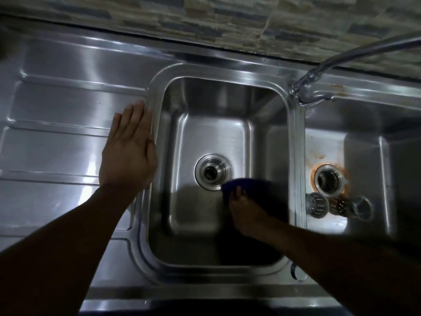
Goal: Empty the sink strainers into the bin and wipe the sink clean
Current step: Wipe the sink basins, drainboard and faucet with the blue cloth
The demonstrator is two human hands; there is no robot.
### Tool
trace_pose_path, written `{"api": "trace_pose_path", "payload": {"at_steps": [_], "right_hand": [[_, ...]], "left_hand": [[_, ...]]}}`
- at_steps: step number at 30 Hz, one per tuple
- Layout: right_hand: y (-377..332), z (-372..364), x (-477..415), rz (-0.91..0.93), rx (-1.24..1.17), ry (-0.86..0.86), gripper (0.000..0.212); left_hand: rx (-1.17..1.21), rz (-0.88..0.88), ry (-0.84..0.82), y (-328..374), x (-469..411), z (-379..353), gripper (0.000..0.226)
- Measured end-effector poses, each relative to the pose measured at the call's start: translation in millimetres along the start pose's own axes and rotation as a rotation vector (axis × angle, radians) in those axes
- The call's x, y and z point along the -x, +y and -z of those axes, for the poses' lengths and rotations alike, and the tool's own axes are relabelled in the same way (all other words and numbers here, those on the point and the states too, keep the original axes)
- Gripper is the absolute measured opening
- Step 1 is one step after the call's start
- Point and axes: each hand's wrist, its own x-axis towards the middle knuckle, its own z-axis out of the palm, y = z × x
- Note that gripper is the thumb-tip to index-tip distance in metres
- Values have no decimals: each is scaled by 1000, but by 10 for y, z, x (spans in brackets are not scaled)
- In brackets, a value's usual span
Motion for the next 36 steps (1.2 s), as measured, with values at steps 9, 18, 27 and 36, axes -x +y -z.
{"api": "trace_pose_path", "payload": {"at_steps": [9, 18, 27, 36], "right_hand": [[-372, 181, -354, 523, -554, 300, 58], [-306, 1570, -734, -575, -1885, 1259, 54], [-838, 1806, -1090, -7, -1448, 1051, 63], [766, 1161, -1395, 140, 88, 550, 55]], "left_hand": [[-1, 15, -2, 24, 5, 2, 59], [12, 11, -26, -40, -3, -47, 59], [-5, -10, 13, -51, -6, -65, 58], [15, 15, -6, -8, -14, -16, 57]]}}
